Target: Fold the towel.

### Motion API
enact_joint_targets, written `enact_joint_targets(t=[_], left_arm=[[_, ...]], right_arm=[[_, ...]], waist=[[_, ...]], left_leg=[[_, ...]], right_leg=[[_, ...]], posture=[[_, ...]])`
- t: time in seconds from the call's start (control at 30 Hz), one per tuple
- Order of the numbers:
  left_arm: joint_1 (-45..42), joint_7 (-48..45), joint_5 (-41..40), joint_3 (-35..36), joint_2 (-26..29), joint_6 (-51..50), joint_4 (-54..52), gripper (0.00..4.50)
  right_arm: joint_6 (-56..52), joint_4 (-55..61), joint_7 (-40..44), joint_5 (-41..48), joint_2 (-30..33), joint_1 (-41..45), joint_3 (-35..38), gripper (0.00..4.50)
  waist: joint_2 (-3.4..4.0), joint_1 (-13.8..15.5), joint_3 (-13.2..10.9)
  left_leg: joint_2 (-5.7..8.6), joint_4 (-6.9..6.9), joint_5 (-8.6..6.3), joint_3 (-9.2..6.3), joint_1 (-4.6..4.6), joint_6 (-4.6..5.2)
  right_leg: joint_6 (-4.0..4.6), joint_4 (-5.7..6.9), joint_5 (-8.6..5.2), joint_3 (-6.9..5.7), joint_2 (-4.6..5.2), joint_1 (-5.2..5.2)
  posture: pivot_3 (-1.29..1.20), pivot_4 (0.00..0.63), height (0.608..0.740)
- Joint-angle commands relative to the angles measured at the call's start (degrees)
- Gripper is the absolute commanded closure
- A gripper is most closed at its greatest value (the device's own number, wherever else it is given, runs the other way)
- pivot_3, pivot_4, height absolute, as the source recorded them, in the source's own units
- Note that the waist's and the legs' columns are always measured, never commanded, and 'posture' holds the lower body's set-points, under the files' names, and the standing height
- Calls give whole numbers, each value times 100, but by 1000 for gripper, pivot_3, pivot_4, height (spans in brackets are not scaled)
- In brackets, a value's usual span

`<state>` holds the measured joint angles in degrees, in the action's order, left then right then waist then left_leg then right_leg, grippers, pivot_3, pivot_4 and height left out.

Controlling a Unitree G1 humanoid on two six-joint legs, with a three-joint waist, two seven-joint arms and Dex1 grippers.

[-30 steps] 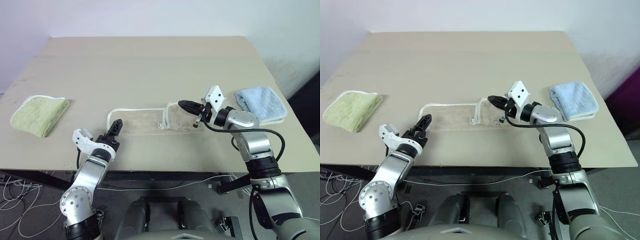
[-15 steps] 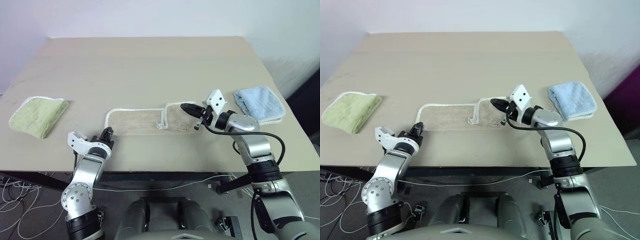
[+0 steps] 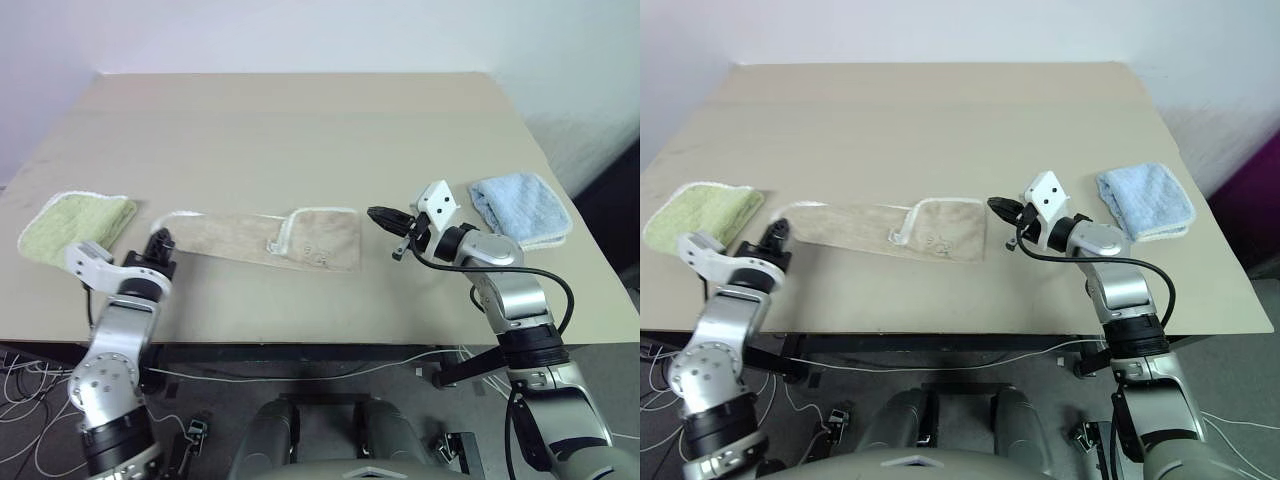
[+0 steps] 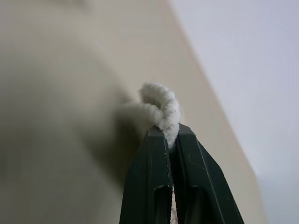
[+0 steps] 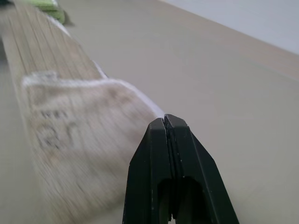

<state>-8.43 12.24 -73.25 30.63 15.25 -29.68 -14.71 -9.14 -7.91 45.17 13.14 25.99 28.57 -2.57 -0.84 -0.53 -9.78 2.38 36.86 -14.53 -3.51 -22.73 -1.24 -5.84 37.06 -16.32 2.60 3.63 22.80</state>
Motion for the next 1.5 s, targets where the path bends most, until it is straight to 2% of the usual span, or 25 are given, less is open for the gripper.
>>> enact_joint_targets(t=[0.03, 0.3, 0.4, 0.57, 0.77, 1.03, 1.2, 1.43, 1.47, 1.5], left_arm=[[-217, -717, 230, -410, 421, -234, -331, 4450], [-826, -2648, 1222, -2208, 1186, -722, -921, 4450], [-1148, -3071, 1640, -2824, 1220, -816, -947, 4450], [-1759, -3451, 2874, -4146, 1263, -1060, -745, 4450], [-1937, -3734, 3929, -4724, 1296, -1058, -287, 4450], [-1908, -3804, 4434, -4634, 952, -1114, -26, 4450], [-1731, -3967, 4162, -4285, 697, -1186, -156, 3177], [-1525, -4137, 3608, -3579, 571, -1364, -456, 754], [-1503, -4090, 3475, -3361, 536, -1388, -460, 490], [-1489, -4058, 3364, -3139, 517, -1351, -478, 490]], right_arm=[[143, 210, -81, 12, 111, 61, 234, 4500], [143, 252, -211, -22, 124, 1, 322, 4500], [142, 279, -269, -22, 122, -21, 330, 4500], [100, 433, -392, -8, 130, -122, 389, 4500], [46, 605, -464, 2, 132, -245, 400, 4500], [7, 662, -480, 4, 131, -254, 381, 4500], [-19, 679, -459, 3, 134, -242, 359, 4500], [-111, 789, -420, 37, 126, -213, 324, 4500], [-146, 846, -420, 52, 118, -218, 316, 4500], [-201, 911, -411, 82, 101, -218, 301, 4500]], waist=[[-1, 2, 0], [2, -19, -2], [5, -20, -3], [5, -15, -5], [10, -33, -8], [9, -18, -10], [9, -18, -10], [9, -20, -10], [9, -19, -10], [10, -21, -10]], left_leg=[[1, 0, 0, 0, -1, 0], [1, -5, 0, 3, -4, 0], [1, -7, 0, 3, -4, 0], [2, -7, 0, 4, -7, 0], [-3, -18, 1, 5, -8, -1], [-1, -10, 2, 5, -29, -1], [-2, -6, 2, 3, -38, -1], [-2, -4, 2, 2, -44, -1], [-2, -4, 2, 2, -44, -1], [-2, -4, 2, 1, -45, -1]], right_leg=[[0, -1, 0, 0, 1, 0], [0, -2, 0, 4, 0, 6], [0, -2, 0, 4, -1, 8], [-1, -4, 0, 5, -1, 8], [-1, -1, 0, 9, -7, 21], [-3, 0, 0, 8, -2, 36], [-3, 2, 1, 7, -1, 45], [-3, 3, 1, 6, 0, 50], [-3, 3, 1, 6, 1, 51], [-3, 4, 1, 6, 3, 52]], posture=[[0, 150, 740], [0, 150, 740], [0, 150, 740], [0, 150, 740], [0, 150, 740], [0, 150, 740], [0, 150, 740], [0, 150, 740], [0, 150, 740], [0, 150, 740]])
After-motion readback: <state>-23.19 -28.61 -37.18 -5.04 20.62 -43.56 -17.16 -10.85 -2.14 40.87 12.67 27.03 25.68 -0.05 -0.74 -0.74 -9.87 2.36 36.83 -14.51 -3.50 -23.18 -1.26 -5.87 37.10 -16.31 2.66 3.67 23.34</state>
